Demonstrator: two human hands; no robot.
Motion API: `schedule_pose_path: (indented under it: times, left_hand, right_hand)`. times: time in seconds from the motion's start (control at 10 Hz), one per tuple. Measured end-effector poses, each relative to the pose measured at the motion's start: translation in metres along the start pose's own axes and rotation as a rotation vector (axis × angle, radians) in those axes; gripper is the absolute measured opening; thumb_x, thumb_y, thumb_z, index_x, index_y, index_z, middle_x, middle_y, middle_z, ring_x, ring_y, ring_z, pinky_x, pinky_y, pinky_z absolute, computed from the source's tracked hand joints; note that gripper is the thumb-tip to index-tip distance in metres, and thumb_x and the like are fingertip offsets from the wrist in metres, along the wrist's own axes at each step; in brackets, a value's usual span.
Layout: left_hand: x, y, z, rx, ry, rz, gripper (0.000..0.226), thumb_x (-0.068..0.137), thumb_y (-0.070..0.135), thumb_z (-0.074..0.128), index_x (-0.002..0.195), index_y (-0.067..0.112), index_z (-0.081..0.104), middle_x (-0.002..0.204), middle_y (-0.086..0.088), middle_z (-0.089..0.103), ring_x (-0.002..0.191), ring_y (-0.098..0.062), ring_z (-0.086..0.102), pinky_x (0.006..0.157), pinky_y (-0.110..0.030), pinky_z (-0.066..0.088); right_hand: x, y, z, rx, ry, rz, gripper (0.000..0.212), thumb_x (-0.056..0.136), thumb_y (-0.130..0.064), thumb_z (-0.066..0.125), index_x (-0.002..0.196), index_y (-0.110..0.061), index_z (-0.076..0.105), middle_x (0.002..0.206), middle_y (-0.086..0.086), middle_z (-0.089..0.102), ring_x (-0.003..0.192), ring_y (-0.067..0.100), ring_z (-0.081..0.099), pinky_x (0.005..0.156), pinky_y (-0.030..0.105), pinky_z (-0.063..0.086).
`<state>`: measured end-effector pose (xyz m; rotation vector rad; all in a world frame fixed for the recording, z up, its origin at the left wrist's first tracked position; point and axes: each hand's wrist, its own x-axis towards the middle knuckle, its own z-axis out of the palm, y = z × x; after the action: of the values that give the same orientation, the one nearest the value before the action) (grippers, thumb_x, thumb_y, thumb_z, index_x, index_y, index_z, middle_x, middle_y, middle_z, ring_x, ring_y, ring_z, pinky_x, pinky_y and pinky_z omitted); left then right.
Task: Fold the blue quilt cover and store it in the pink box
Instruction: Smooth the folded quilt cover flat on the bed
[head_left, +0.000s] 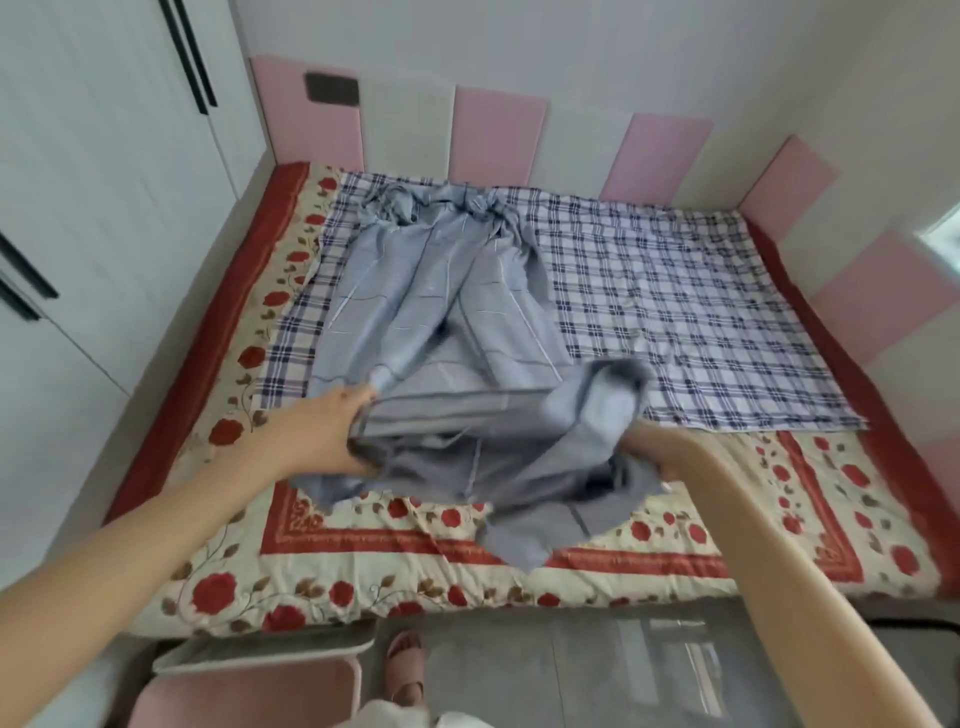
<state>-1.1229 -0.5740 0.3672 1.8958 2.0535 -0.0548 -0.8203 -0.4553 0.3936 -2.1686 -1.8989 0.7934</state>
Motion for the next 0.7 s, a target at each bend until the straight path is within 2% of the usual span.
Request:
schedule_pose_path:
  times: [0.1, 0.2, 0.3, 0.4, 0.5, 0.6, 0.7]
  left_hand:
    - [-0.013, -0.007, 0.035, 0.284, -0.140, -0.088, 0.053, 0.081, 0.034, 0.065, 0.124, 0.020, 0.038, 0.126, -0.012, 0.044, 0.060, -0.015, 0.042, 0.047, -0.025, 0.035]
    - [-0.031, 0.004, 0.075, 0.326, -0.199, -0.173, 0.011, 0.091, 0.007, 0.050, 0.099, 0.013, 0.054, 0.113, -0.011, 0.048, 0.056, -0.015, 0.041, 0.059, -0.030, 0.045]
    - [-0.049, 0.028, 0.094, 0.321, -0.256, -0.254, 0.020, 0.090, 0.004, 0.050, 0.074, 0.015, 0.049, 0.074, 0.001, 0.040, 0.054, -0.012, 0.036, 0.059, -0.028, 0.041]
    - [-0.062, 0.042, 0.103, 0.242, -0.196, -0.258, 0.014, 0.090, 0.007, 0.051, 0.079, 0.014, 0.055, 0.065, 0.003, 0.038, 0.066, -0.016, 0.052, 0.059, -0.027, 0.040]
    - [-0.072, 0.050, 0.096, 0.058, -0.075, -0.300, 0.013, 0.092, 0.004, 0.046, 0.088, 0.006, 0.058, 0.081, -0.006, 0.058, 0.083, -0.024, 0.059, 0.063, -0.027, 0.037]
    - [-0.082, 0.065, 0.084, -0.293, 0.141, -0.290, 0.020, 0.090, -0.006, 0.043, 0.101, 0.000, 0.059, 0.097, -0.013, 0.062, 0.093, -0.025, 0.058, 0.066, -0.026, 0.031]
    - [-0.080, 0.066, 0.067, -0.535, 0.363, -0.231, 0.021, 0.089, -0.008, 0.044, 0.099, 0.003, 0.060, 0.098, -0.021, 0.064, 0.091, -0.031, 0.060, 0.072, -0.030, 0.038]
  right_hand:
    - [0.012, 0.060, 0.001, -0.236, -0.478, 0.022, 0.079, 0.054, -0.075, 0.075, 0.104, -0.014, 0.062, 0.093, 0.000, 0.065, 0.076, 0.006, 0.062, 0.069, 0.015, 0.049]
    - [0.005, 0.126, 0.026, -0.667, -0.565, -0.035, 0.128, 0.046, -0.057, 0.088, 0.146, -0.003, 0.029, 0.129, 0.009, 0.056, 0.113, 0.024, 0.056, 0.094, 0.031, 0.048]
    - [-0.022, 0.154, 0.050, -0.907, -0.578, -0.147, 0.058, 0.080, -0.034, 0.072, 0.129, -0.007, 0.056, 0.110, 0.007, 0.063, 0.090, 0.022, 0.060, 0.087, 0.032, 0.051]
    - [-0.021, 0.175, 0.046, -0.933, -0.474, -0.138, 0.038, 0.094, -0.021, 0.051, 0.130, -0.010, 0.053, 0.122, 0.006, 0.059, 0.110, 0.023, 0.058, 0.093, 0.034, 0.047]
    - [-0.021, 0.181, 0.034, -0.660, -0.339, -0.126, 0.036, 0.087, -0.032, 0.061, 0.117, -0.014, 0.061, 0.110, 0.004, 0.064, 0.106, 0.024, 0.061, 0.094, 0.036, 0.044]
    - [-0.014, 0.180, 0.012, -0.040, -0.295, -0.089, 0.034, 0.090, -0.012, 0.060, 0.122, 0.000, 0.057, 0.119, 0.019, 0.061, 0.112, 0.036, 0.056, 0.079, 0.025, 0.046]
    - [-0.011, 0.165, -0.008, 0.272, -0.117, -0.019, 0.035, 0.095, -0.006, 0.052, 0.128, 0.005, 0.050, 0.127, 0.024, 0.055, 0.117, 0.040, 0.051, 0.058, 0.008, 0.034]
